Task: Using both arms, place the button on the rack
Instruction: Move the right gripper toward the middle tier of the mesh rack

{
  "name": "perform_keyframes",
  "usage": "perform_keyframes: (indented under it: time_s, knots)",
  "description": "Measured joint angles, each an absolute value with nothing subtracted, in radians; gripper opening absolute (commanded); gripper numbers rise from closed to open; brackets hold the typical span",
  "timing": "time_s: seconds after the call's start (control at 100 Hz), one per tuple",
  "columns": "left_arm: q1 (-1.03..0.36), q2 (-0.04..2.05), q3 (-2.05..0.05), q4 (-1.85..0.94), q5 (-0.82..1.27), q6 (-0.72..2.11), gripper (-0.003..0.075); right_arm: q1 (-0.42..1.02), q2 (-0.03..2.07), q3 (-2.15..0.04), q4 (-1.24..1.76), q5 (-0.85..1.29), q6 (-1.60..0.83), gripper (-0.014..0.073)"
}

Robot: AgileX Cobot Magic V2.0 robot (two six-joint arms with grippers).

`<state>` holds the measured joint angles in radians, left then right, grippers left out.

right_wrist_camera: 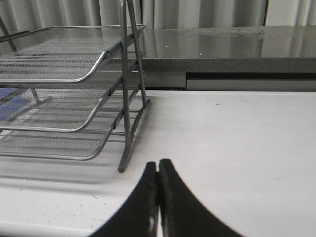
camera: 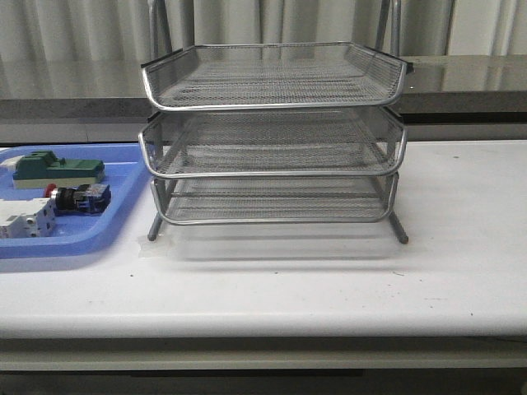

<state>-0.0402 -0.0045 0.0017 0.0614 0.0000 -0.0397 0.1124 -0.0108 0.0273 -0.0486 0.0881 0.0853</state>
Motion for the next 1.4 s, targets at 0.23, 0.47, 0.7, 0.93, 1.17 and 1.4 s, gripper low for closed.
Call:
perform_keyframes:
  time_s: [0.23,0.47,0.7,0.93,1.17,1.4]
  knots:
    - [-0.040,-0.005,0.002,0.061,0.000,-0.040,-0.0020,0.112,-0.011,0.027,-0.049,0.088,0.085,-0.0060]
    - [-0.040,-0.005,0.002,0.061,0.000,-0.040,-0.0020,0.112,-0.011,0.027,-0.049,0.088,0.085,-0.0060]
    - [-0.040,-0.005,0.002,0.061,0.000,-0.040,-0.0020,0.112,-0.011,0.027,-0.049,0.085,0.085,-0.0060]
    - [-0.040,-0.005,0.002,0.061,0.000,-0.040,-0.0020,0.112,-0.011,0.027,-0.049,0.021,0.085,-0.0060]
    - [-0.040,-0.005,0.002,0.061,0.000,-0.040,-0.0020,0.112,-0.008,-0.062,-0.020,0.171,0.085,-0.0060]
    - [-0.040,-0.005,0.002,0.061,0.000,-0.040,-0.0020,0.112,0.132,-0.256,0.000,0.344,0.085,-0.0060]
